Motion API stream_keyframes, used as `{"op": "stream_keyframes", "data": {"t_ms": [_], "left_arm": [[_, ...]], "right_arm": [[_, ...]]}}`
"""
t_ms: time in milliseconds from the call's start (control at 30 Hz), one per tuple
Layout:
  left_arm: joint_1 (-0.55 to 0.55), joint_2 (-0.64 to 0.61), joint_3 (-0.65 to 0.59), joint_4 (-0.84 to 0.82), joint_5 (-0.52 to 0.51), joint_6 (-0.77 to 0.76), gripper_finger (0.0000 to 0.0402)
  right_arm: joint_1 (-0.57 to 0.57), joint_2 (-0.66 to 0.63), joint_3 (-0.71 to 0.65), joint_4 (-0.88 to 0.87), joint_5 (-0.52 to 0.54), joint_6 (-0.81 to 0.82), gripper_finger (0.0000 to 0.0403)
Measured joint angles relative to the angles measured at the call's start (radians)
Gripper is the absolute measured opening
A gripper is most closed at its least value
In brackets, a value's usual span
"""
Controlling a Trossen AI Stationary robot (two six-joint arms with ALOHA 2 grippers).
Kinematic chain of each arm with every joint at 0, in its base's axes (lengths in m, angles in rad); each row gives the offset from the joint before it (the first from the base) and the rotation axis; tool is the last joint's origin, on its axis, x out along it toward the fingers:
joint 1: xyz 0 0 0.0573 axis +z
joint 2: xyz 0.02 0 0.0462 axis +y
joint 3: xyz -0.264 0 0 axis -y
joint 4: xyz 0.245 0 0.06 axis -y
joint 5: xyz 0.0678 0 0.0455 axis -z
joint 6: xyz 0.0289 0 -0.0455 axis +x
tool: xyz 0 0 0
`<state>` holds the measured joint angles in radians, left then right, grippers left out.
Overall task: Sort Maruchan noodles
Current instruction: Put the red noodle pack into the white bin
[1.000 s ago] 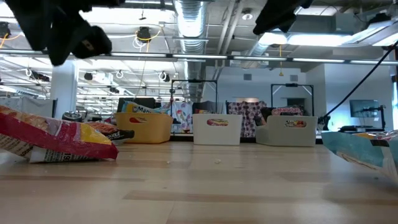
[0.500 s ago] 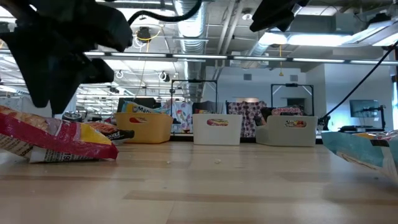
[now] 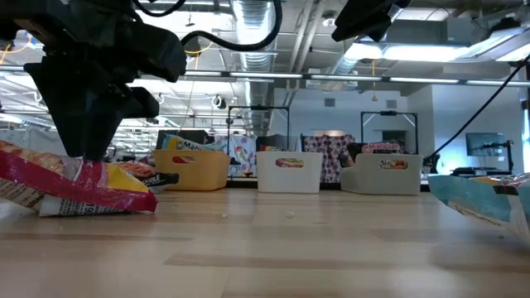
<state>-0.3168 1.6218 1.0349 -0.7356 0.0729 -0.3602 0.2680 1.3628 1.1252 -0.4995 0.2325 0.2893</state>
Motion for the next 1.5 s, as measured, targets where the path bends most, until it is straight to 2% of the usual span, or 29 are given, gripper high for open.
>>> {"op": "stream_keyframes", "data": {"t_ms": [167,300,433,733,867,1267,1500], "left_arm": [[0.004,0.001,0.000,0.001,0.016,-0.001,0.0105],[0.028,0.001,0.000,0.000,0.101,0.001,0.0105],[0.069,0.001,0.000,0.004,0.125,0.009,0.0112],[0.098,0.001,0.000,0.025,0.124,0.004,0.0174],[0.064,0.001,0.000,0.036,0.057,-0.009,0.0192],[0.009,-0.001,-0.093,0.097,0.016,-0.056,0.0195],[0.013,-0.008,-0.173,0.208,0.011,-0.121,0.0195]], "right_arm": [[0.000,0.000,0.000,0.000,0.000,0.000,0.0141],[0.000,0.000,0.000,0.001,0.000,0.000,0.0141],[0.000,0.000,0.000,0.011,0.000,0.000,0.0141],[0.000,0.000,0.000,0.014,0.000,-0.001,0.0141],[0.000,0.000,0.000,0.014,0.000,-0.001,0.0141],[0.000,0.000,0.000,0.014,0.000,0.000,0.0141],[0.000,0.000,0.000,0.015,0.000,0.002,0.0141]]}}
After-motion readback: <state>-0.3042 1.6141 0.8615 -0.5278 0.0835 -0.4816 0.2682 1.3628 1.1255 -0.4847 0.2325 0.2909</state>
